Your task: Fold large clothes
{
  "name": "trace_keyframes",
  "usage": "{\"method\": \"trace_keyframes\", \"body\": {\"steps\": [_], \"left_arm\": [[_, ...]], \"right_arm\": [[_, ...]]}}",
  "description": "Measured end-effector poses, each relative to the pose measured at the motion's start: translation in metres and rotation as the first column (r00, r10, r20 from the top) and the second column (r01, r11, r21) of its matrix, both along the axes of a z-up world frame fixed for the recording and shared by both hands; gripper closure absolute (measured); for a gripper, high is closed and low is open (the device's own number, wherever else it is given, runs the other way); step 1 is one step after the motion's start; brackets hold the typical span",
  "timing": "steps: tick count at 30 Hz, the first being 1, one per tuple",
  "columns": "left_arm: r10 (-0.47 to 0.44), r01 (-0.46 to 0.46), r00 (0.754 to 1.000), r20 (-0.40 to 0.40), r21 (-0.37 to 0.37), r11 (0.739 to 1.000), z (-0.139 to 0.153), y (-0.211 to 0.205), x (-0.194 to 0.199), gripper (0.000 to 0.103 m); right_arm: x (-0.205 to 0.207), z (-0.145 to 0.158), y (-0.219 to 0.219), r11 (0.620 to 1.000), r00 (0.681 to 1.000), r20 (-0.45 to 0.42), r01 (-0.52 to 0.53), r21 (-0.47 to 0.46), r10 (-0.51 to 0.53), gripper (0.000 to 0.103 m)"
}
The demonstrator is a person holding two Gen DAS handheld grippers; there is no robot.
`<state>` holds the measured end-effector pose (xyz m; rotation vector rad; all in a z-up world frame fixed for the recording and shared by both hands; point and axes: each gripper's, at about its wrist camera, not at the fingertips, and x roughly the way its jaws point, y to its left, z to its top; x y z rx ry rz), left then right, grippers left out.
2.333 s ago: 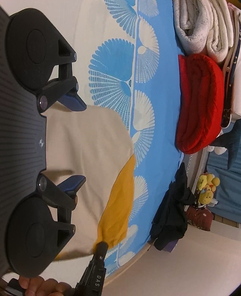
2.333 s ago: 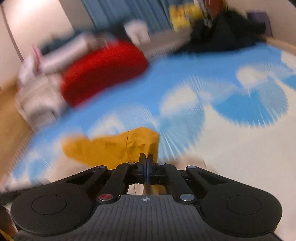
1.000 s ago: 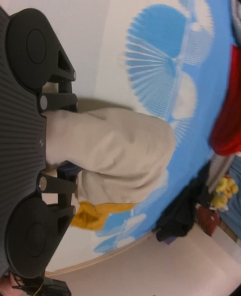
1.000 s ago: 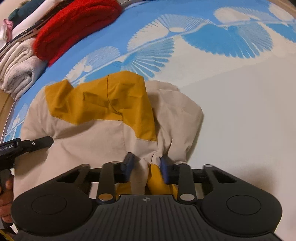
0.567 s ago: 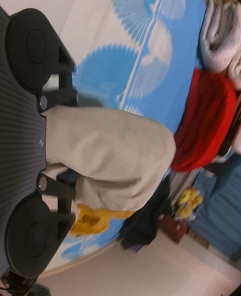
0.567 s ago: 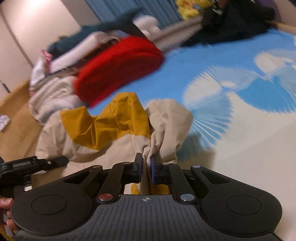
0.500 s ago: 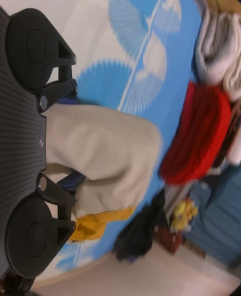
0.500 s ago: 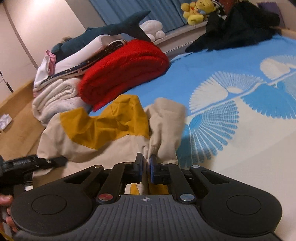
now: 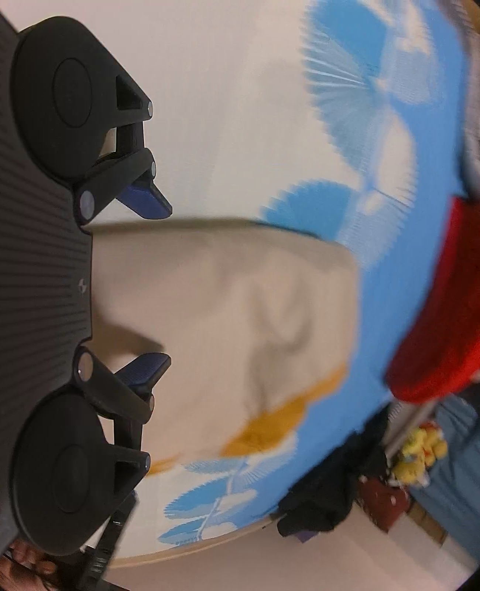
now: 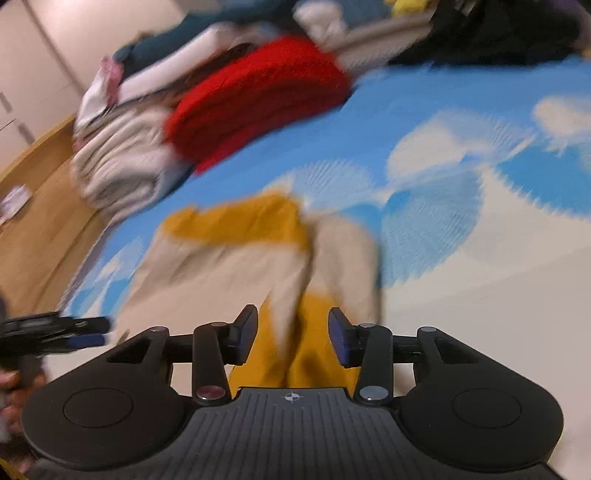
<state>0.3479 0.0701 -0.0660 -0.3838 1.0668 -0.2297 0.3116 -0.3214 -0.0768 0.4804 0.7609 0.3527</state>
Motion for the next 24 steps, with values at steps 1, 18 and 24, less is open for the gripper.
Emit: {"method": "trace_keyframes", "body": {"steps": [1,18,24], "left_arm": [[0.011,-0.011,1.000,-0.016,-0.019,1.000,-0.006,0.003,0.000,0.020],[-0.093,0.075,0.979,0.182,0.101,0.992,0.018,-0.046,-0.005,0.026],[-0.380,0.354,0.923,0.064,0.247,0.902,0.013,-0.060,-0.047,0.020]], "right_arm": [[0.000,-0.003,0.004,0.999,0.999,-0.030,-0.041,0.009,0.041,0.059],[-0.035,0.001,0.010,0.976,0.987,-0.037,-0.157,-0.149,0.153,0.101],[-0.029,-0.018,0.020,0.956,0.978,-0.139,-0.182,-0.229,0.152,0.102]]}}
